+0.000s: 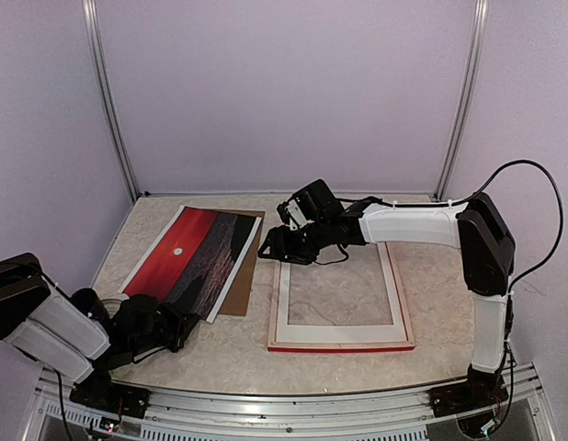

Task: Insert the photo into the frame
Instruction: Pick up the photo from the backboard, then pass from the left arm to the right

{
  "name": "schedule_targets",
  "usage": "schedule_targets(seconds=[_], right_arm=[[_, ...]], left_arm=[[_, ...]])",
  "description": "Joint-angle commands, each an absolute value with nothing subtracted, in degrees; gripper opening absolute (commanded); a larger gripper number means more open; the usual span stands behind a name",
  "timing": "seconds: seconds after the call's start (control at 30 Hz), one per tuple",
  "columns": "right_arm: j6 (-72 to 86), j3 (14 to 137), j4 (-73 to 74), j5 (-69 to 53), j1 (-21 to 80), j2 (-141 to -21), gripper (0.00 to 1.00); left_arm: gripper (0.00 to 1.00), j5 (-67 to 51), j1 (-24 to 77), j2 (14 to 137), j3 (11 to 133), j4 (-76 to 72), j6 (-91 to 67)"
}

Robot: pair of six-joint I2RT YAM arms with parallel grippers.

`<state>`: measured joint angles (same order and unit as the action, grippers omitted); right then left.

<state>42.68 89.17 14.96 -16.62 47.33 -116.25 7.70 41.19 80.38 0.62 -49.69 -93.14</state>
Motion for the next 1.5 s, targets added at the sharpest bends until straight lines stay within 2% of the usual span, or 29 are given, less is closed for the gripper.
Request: schedule_targets(seconds=[0.0, 0.47, 0.8, 1.47], right_arm=[[41.88, 88.35, 15.02, -15.95, 46.96, -113.90, 0.66], [42.18, 85.49, 11.71, -20.73, 47.30, -115.44, 0.66], [50.13, 86.90, 2.21, -29.64, 48.34, -121.09, 0.67], [67.02, 96.18, -9.74, -39.39, 48.93, -135.27, 0.66]], left_arm=[[0.00, 7.29, 40.72, 81.03, -0.78, -51.59, -92.05], [0.00, 8.18, 40.69, 74.79, 3.76, -48.08, -89.97], [0.00, 11.35, 42.10, 67.30, 5.92, -42.54, -87.92], [0.00, 12.85, 45.78, 69.75, 5.98, -47.89, -88.35]])
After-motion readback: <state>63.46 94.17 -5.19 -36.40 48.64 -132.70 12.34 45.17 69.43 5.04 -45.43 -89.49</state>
